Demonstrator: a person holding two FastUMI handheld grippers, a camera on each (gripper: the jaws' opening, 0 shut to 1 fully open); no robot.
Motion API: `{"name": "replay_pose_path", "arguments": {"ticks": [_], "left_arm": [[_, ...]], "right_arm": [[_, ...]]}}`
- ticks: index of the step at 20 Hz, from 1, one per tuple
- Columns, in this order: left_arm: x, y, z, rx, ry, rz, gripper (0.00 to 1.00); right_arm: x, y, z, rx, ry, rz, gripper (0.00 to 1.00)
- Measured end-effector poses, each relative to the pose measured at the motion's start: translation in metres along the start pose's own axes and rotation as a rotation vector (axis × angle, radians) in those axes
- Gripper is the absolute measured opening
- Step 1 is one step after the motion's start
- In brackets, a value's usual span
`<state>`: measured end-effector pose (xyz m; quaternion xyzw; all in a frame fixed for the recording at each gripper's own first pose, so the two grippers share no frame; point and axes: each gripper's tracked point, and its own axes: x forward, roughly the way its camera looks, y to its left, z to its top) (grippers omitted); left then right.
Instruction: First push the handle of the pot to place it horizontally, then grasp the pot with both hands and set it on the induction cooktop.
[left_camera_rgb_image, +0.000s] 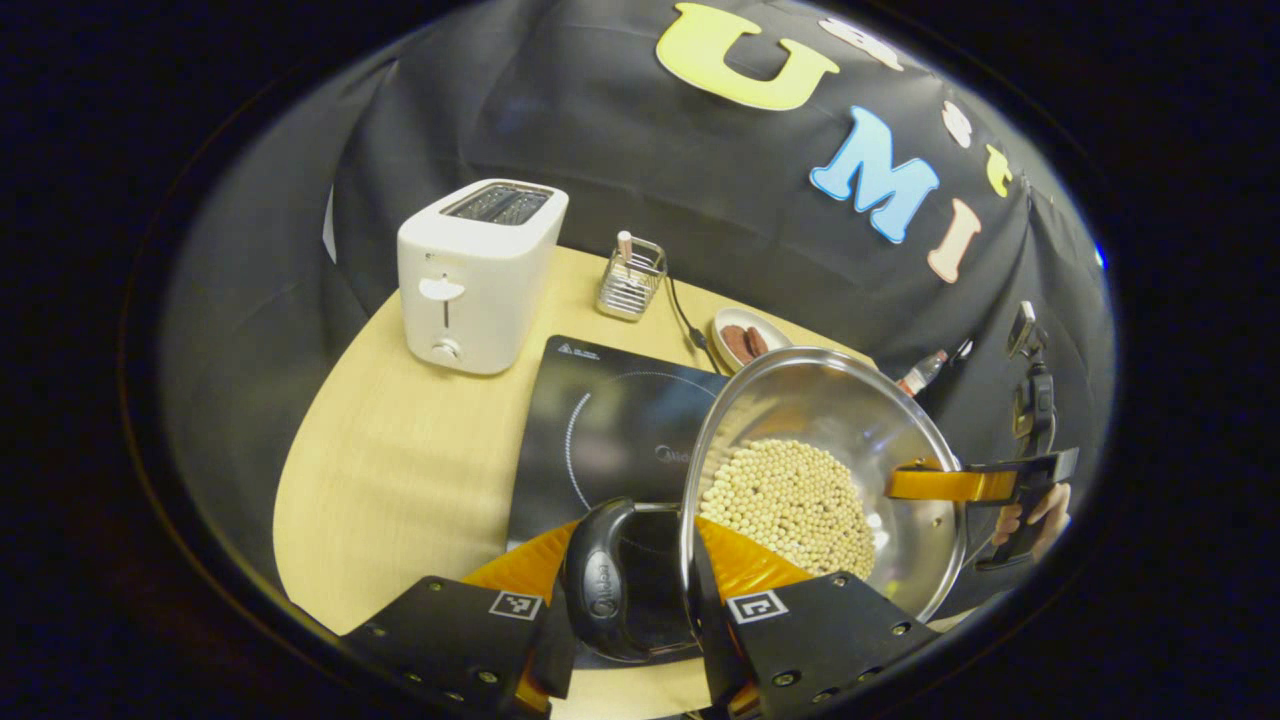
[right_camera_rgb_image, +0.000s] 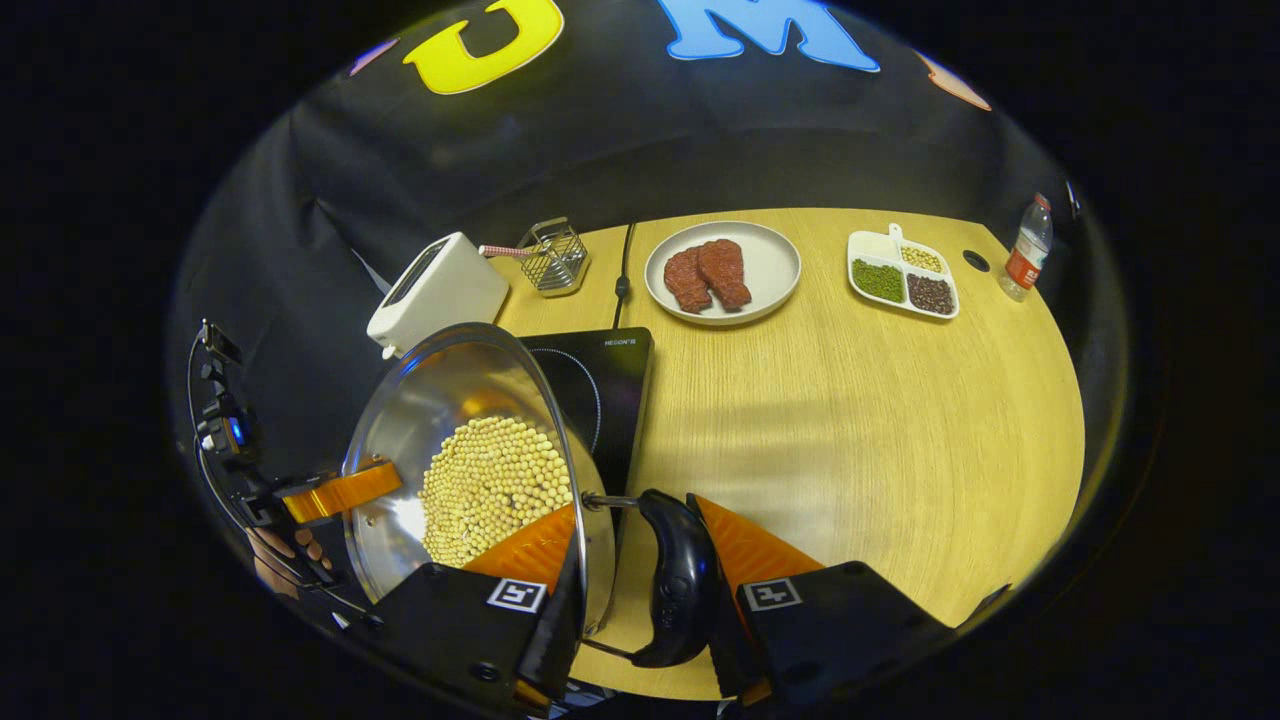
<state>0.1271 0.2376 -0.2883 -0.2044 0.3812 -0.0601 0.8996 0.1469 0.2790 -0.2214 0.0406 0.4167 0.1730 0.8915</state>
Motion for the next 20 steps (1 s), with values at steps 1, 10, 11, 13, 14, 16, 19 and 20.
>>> {"name": "replay_pose_path", "arguments": {"ticks": [1,10,11,13,14,16,19,20], "left_arm": [[0.006,0.004,0.004,0.001,0.001,0.004,0.52],[0.050,0.032,0.034,0.047,0.025,0.041,0.52],[0.053,0.034,0.036,0.051,0.026,0.043,0.55],[0.059,0.037,0.042,0.057,0.029,0.052,0.55],[0.061,0.039,0.045,0.066,0.028,0.056,0.55],[0.069,0.041,0.048,0.069,0.030,0.065,0.55],[0.077,0.048,0.049,0.064,0.041,0.079,0.52],[0.079,0.050,0.049,0.071,0.045,0.082,0.55]], "right_arm": [[0.005,0.001,0.003,0.010,0.000,0.001,0.53],[0.048,0.004,0.025,0.081,0.009,0.006,0.57],[0.052,0.004,0.027,0.088,0.008,0.006,0.53],[0.058,0.003,0.031,0.104,0.007,0.012,0.53],[0.061,0.001,0.032,0.112,0.008,0.015,0.53],[0.070,-0.001,0.038,0.116,-0.010,0.010,0.53],[0.085,0.000,0.039,0.119,-0.003,0.021,0.53],[0.088,-0.001,0.039,0.122,0.002,0.025,0.57]]}}
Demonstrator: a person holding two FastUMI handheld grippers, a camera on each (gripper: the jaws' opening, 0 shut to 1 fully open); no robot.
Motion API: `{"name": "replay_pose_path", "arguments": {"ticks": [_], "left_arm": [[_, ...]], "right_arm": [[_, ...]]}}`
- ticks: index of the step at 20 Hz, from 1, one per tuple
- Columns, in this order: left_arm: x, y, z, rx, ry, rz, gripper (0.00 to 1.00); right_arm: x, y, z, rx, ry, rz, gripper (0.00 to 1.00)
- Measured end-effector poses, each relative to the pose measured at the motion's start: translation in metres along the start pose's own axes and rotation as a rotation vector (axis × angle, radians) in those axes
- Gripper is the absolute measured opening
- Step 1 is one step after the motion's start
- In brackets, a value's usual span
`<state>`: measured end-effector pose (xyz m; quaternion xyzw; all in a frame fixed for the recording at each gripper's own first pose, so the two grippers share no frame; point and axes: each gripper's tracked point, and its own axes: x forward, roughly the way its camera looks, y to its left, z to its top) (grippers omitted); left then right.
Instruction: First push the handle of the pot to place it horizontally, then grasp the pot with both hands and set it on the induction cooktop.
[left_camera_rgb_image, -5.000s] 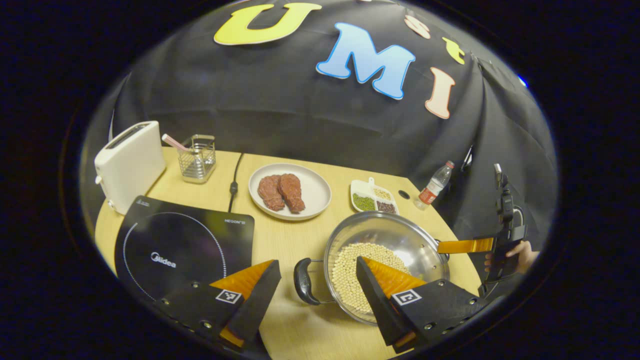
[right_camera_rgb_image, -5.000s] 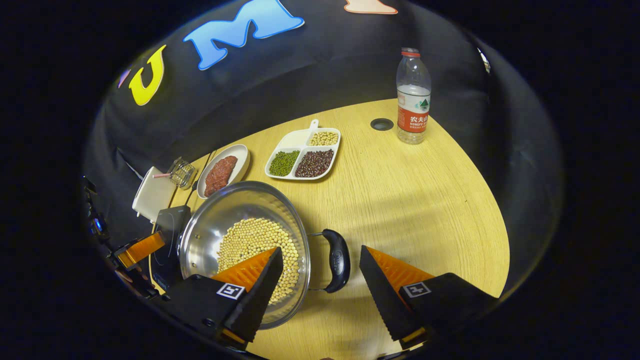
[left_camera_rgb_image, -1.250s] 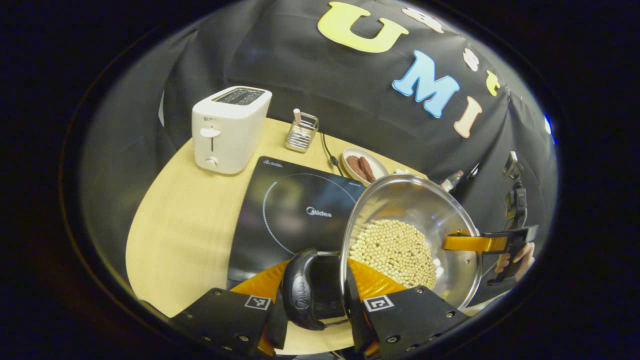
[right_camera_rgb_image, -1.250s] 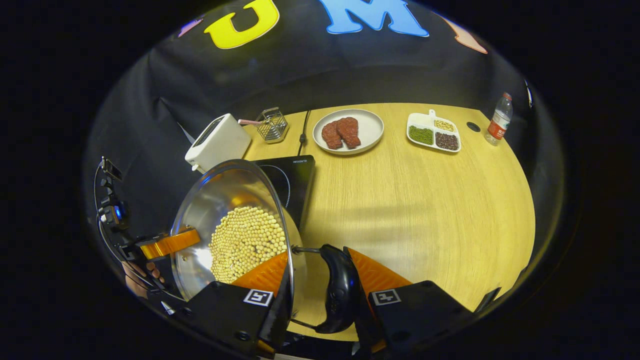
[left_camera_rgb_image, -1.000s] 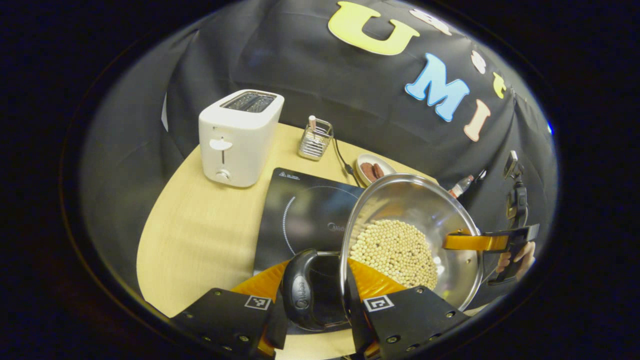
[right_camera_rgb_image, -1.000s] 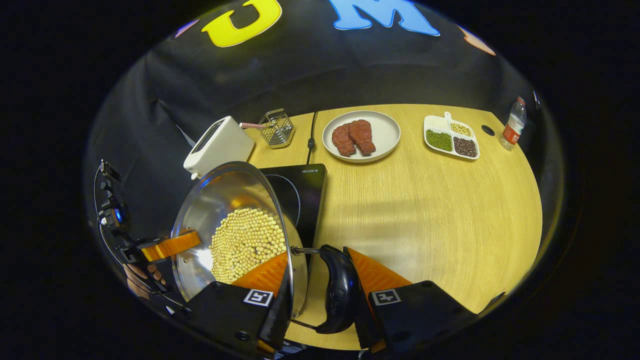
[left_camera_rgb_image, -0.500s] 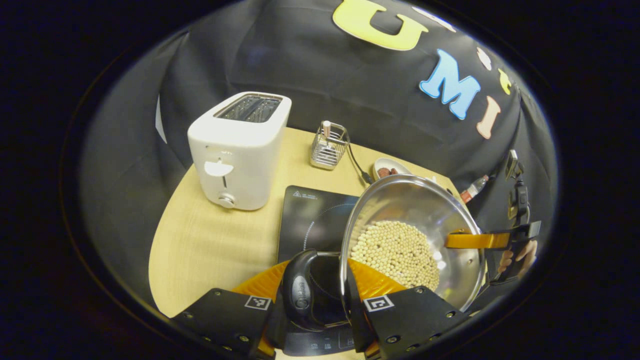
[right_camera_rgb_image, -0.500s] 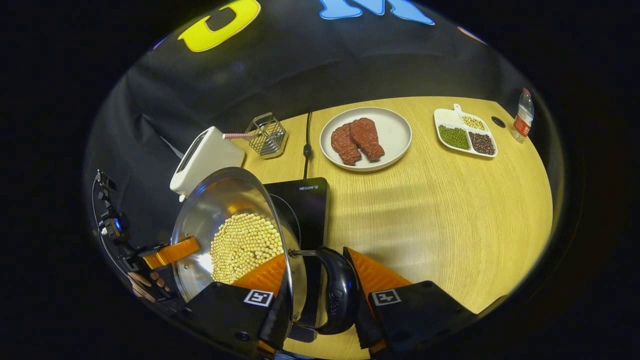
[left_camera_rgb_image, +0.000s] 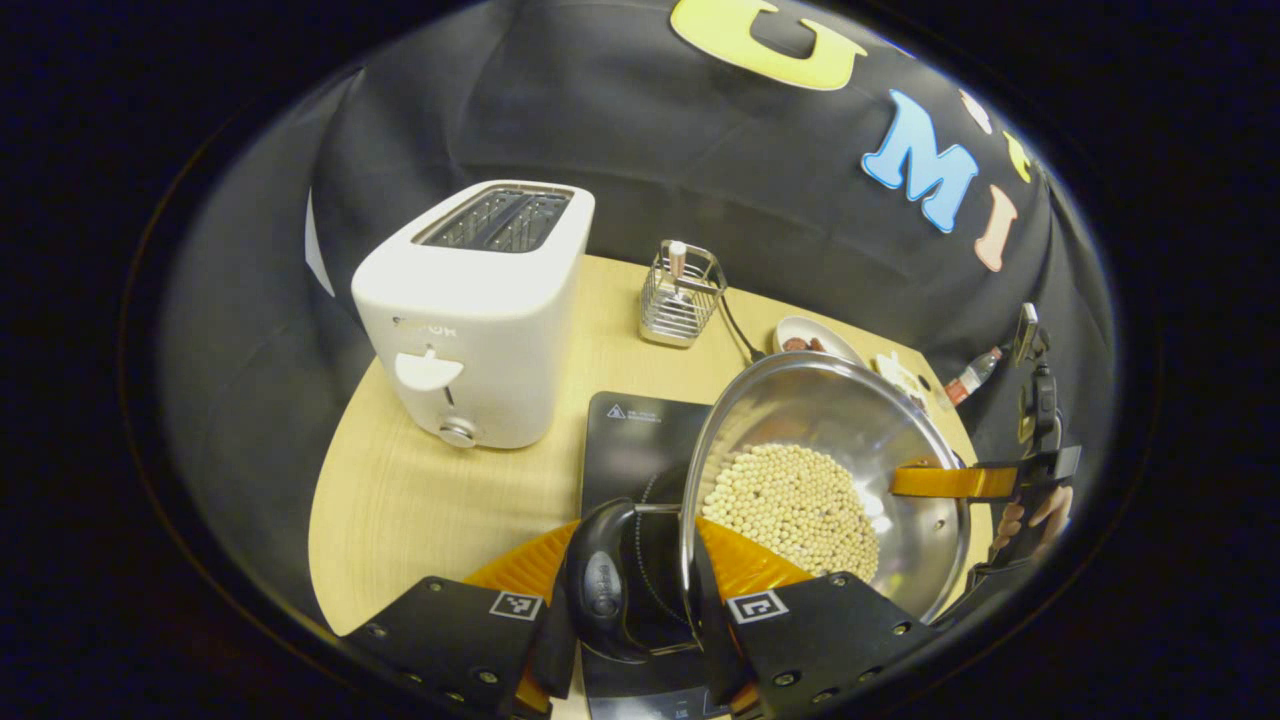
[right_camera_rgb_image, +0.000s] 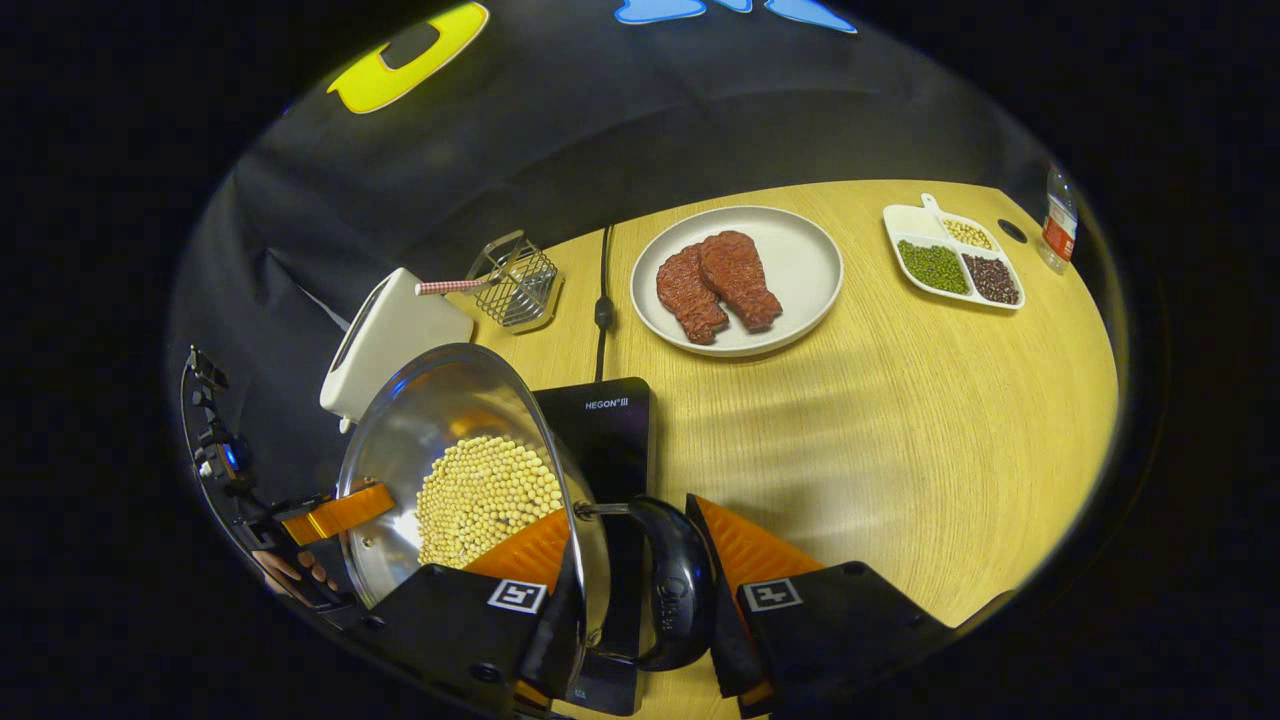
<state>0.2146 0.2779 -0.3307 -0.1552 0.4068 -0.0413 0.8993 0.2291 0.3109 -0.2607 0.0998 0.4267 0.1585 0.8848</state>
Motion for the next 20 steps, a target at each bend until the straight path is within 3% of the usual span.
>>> {"name": "replay_pose_path", "arguments": {"ticks": [1,2,3,6,10,11,12,13,14,15,16,17,18,20], "left_arm": [[0.004,0.000,0.000,0.001,0.000,0.001,0.52],[0.006,0.000,0.000,0.002,0.003,0.002,0.52],[0.008,0.001,0.000,0.003,0.003,0.001,0.55],[0.011,0.004,-0.001,0.006,-0.012,-0.010,0.48],[0.013,0.004,0.000,-0.002,-0.032,-0.023,0.55],[0.011,0.004,0.000,-0.005,-0.032,-0.025,0.55],[0.012,0.003,0.000,-0.005,-0.031,-0.026,0.49],[0.012,0.003,0.001,-0.002,-0.030,-0.027,0.55],[0.012,0.003,0.001,-0.001,-0.028,-0.026,0.52],[0.013,0.003,0.002,-0.001,-0.029,-0.028,0.55],[0.012,0.003,0.001,-0.003,-0.029,-0.027,0.52],[0.012,0.003,0.001,-0.007,-0.029,-0.026,0.55],[0.011,0.003,0.001,-0.009,-0.029,-0.026,0.50],[0.012,0.002,0.001,-0.008,-0.026,-0.023,0.57]], "right_arm": [[0.002,-0.002,0.000,0.001,0.004,0.000,0.53],[0.004,-0.003,0.000,-0.001,-0.001,-0.002,0.57],[0.006,-0.004,0.001,-0.006,-0.006,-0.005,0.53],[0.012,-0.005,0.002,-0.016,-0.016,-0.001,0.54],[0.016,-0.006,0.002,-0.020,-0.014,0.004,0.58],[0.016,-0.006,0.002,-0.022,-0.015,0.005,0.55],[0.016,-0.006,0.002,-0.021,-0.015,0.005,0.61],[0.015,-0.006,0.002,-0.020,-0.015,0.004,0.55],[0.015,-0.006,0.002,-0.022,-0.019,0.001,0.58],[0.014,-0.007,0.002,-0.027,-0.022,-0.002,0.61],[0.015,-0.007,0.001,-0.026,-0.022,-0.003,0.56],[0.015,-0.006,0.001,-0.024,-0.019,-0.002,0.59],[0.015,-0.006,0.001,-0.021,-0.018,-0.001,0.58],[0.015,-0.006,0.001,-0.018,-0.016,-0.003,0.55]]}}
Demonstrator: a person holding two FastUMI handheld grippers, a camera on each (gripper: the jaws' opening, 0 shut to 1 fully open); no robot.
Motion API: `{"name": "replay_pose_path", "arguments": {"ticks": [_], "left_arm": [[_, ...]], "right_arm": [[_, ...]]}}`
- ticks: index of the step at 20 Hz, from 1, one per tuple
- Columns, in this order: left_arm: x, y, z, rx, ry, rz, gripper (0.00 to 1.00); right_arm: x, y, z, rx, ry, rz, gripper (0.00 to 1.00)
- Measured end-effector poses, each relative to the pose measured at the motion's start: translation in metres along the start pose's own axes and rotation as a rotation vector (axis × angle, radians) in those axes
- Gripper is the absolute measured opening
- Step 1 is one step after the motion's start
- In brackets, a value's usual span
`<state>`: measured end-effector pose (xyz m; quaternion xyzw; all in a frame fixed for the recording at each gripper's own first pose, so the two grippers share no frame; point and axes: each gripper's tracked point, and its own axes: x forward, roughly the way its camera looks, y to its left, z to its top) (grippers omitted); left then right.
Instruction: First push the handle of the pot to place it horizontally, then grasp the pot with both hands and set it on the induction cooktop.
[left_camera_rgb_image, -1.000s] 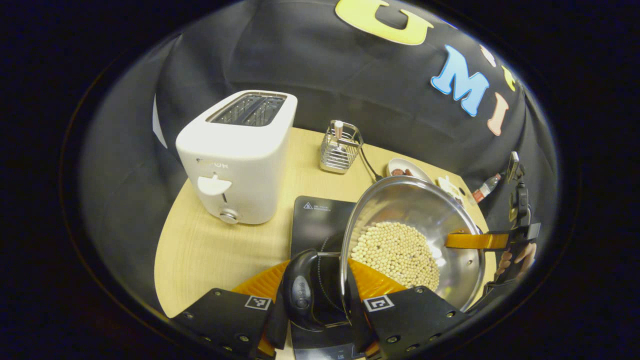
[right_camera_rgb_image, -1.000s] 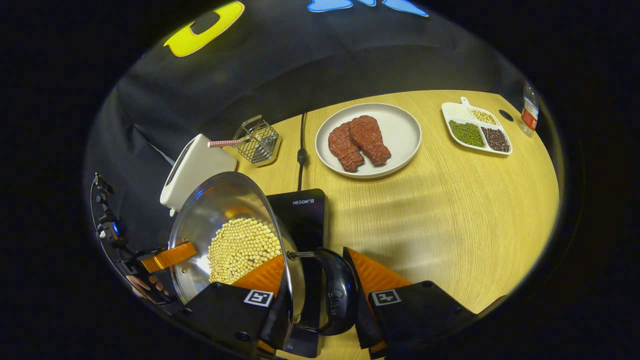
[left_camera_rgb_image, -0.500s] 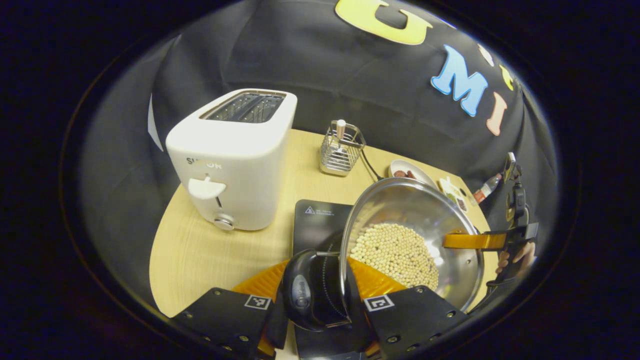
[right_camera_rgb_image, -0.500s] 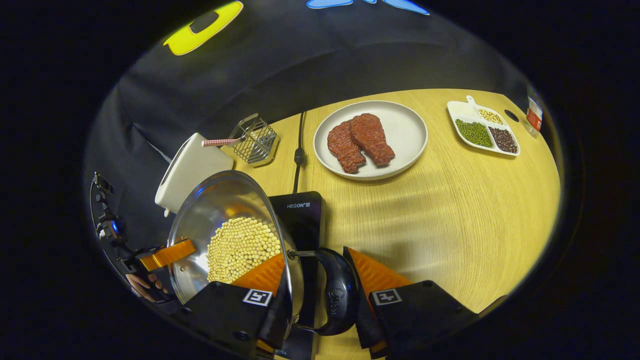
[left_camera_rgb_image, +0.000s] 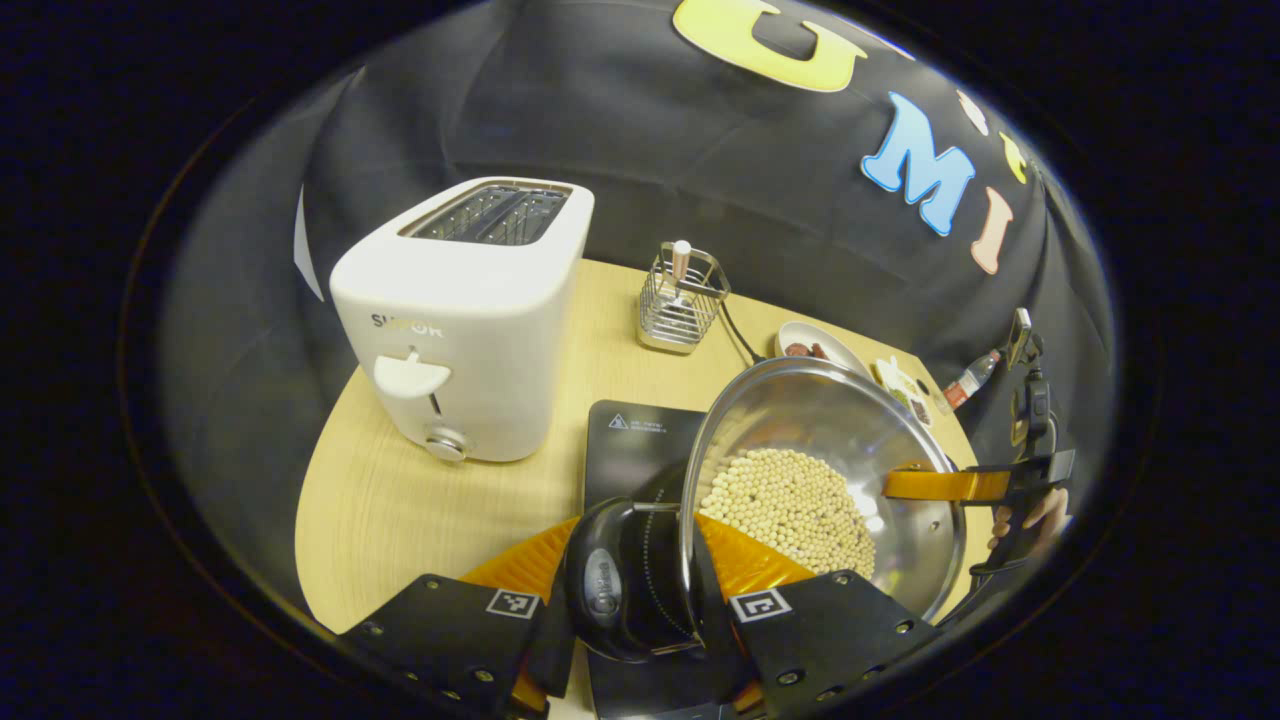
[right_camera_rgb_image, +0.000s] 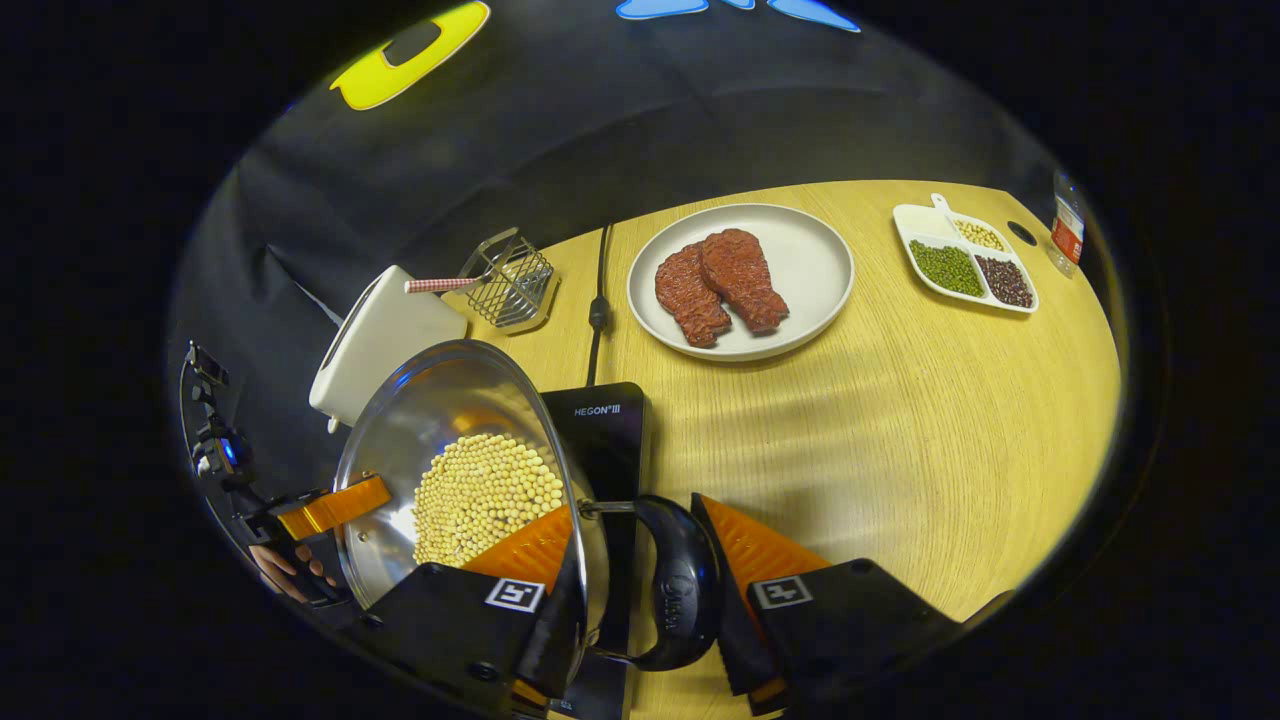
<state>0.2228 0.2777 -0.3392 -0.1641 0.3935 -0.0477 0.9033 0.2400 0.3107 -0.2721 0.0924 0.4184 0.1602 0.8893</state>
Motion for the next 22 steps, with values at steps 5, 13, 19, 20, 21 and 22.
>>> {"name": "replay_pose_path", "arguments": {"ticks": [5,13,19,20,21,22], "left_arm": [[-0.005,0.011,0.007,0.096,-0.020,0.107,0.65],[-0.077,-0.013,0.025,0.063,-0.157,0.189,0.89],[-0.150,-0.041,0.035,0.123,-0.310,0.299,0.89],[-0.160,-0.045,0.037,0.155,-0.345,0.333,0.89],[-0.172,-0.057,0.037,0.174,-0.373,0.349,0.87],[-0.180,-0.073,0.037,0.182,-0.395,0.345,0.89]], "right_arm": [[-0.008,0.001,-0.001,-0.021,-0.007,0.005,0.98],[-0.079,-0.008,0.021,-0.106,-0.135,-0.008,0.98],[-0.160,-0.037,0.037,-0.170,-0.289,-0.065,0.98],[-0.176,-0.043,0.037,-0.193,-0.313,-0.080,0.98],[-0.192,-0.049,0.038,-0.216,-0.344,-0.099,0.98],[-0.207,-0.057,0.039,-0.239,-0.376,-0.121,0.98]]}}
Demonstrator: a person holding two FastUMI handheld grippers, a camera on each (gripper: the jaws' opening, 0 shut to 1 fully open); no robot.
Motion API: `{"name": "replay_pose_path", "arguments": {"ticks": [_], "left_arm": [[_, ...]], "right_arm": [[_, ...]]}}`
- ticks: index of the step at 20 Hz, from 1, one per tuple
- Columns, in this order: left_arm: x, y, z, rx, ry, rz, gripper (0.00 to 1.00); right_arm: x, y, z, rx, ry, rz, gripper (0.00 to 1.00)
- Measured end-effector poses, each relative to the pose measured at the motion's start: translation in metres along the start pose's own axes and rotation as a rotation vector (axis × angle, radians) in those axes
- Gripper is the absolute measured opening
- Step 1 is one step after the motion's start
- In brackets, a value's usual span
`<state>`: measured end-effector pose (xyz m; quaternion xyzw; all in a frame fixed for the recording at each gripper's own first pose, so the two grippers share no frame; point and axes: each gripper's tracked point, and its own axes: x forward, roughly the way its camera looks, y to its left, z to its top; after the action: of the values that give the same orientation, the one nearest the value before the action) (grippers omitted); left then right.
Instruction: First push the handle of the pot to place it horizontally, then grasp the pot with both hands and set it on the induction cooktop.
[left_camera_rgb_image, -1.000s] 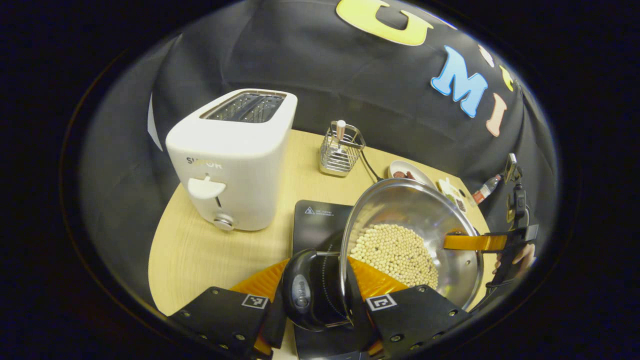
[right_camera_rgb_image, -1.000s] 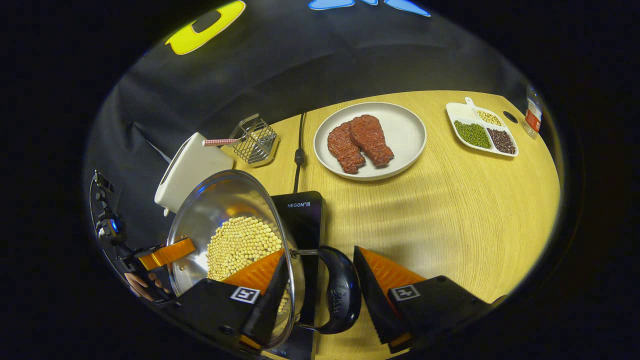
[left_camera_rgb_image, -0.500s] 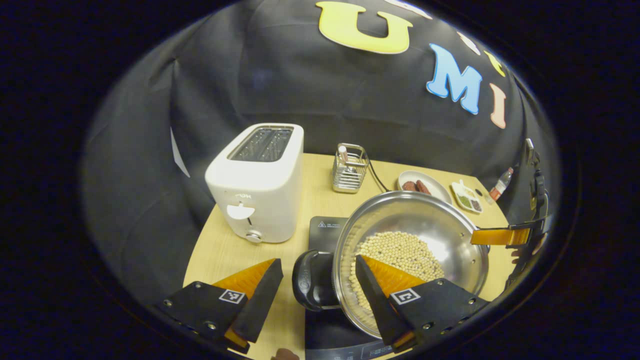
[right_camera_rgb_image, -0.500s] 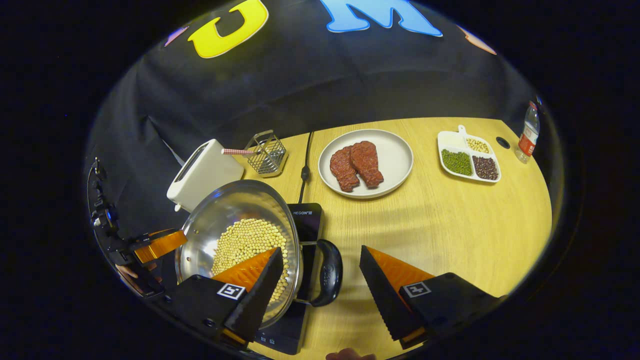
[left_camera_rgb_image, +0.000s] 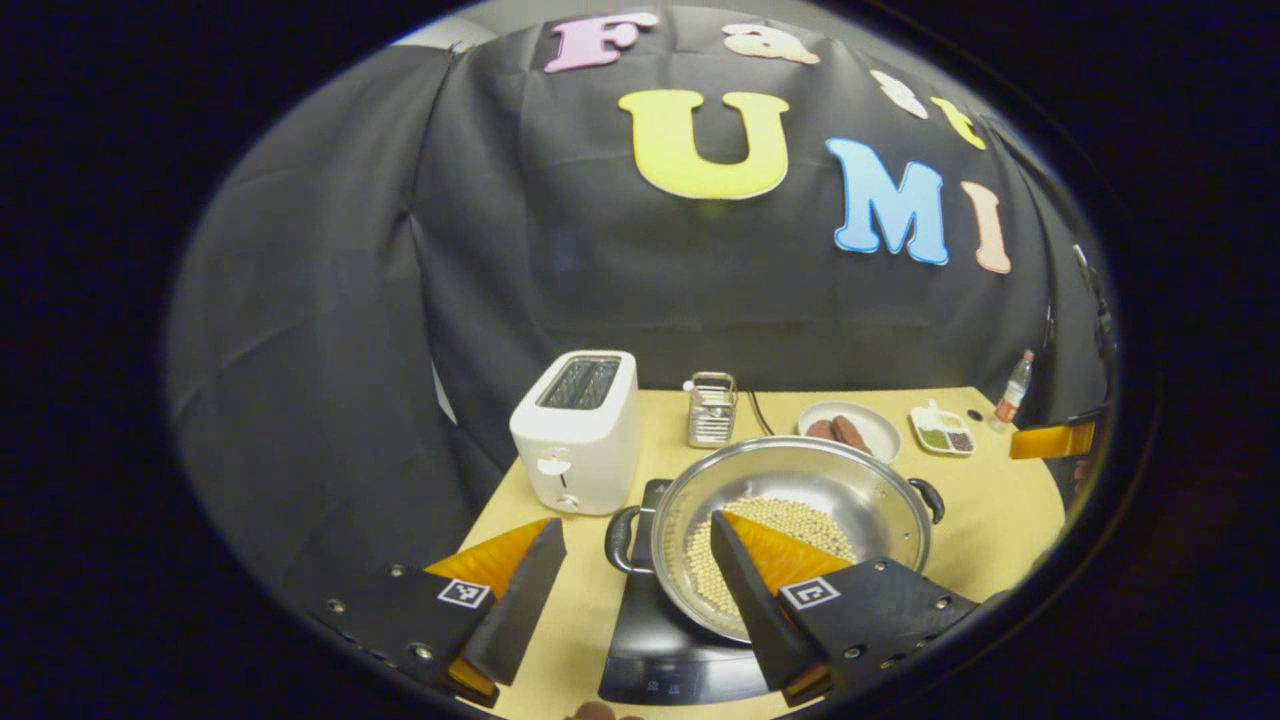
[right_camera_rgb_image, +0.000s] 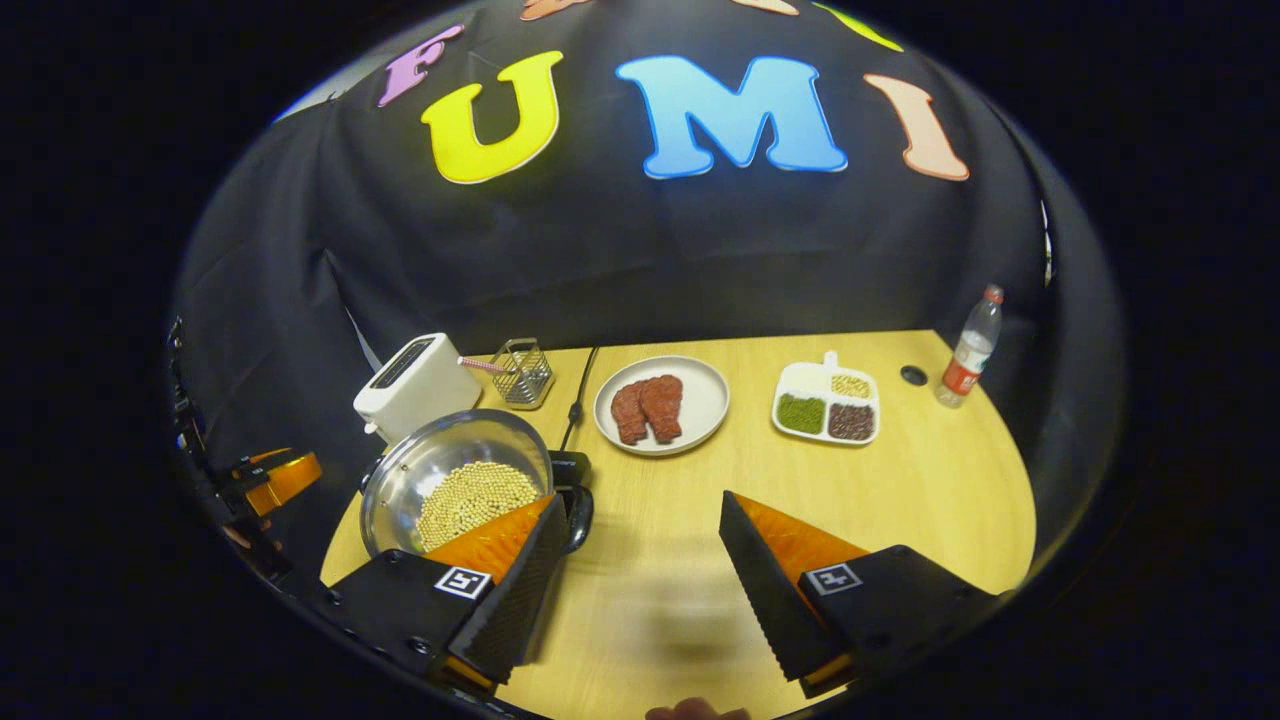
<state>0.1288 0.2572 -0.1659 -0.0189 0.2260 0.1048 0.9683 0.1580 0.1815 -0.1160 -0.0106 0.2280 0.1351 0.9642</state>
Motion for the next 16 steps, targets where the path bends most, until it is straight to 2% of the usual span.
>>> {"name": "replay_pose_path", "arguments": {"ticks": [1,6,11,14,16], "left_arm": [[-0.013,-0.013,0.009,-0.001,-0.027,-0.007,0.87],[-0.063,-0.074,0.068,0.055,-0.213,-0.016,0.89],[-0.128,-0.163,0.103,0.040,-0.328,-0.069,0.87],[-0.161,-0.224,0.106,0.008,-0.360,-0.116,0.89],[-0.180,-0.262,0.108,-0.009,-0.388,-0.149,0.87]], "right_arm": [[-0.014,-0.010,0.004,-0.023,-0.033,-0.021,0.98],[-0.086,-0.054,0.009,-0.051,-0.166,-0.102,0.98],[-0.153,-0.088,0.024,-0.049,-0.328,-0.123,0.98],[-0.190,-0.110,0.034,-0.018,-0.425,-0.092,0.98],[-0.208,-0.128,0.032,-0.023,-0.474,-0.097,0.98]]}}
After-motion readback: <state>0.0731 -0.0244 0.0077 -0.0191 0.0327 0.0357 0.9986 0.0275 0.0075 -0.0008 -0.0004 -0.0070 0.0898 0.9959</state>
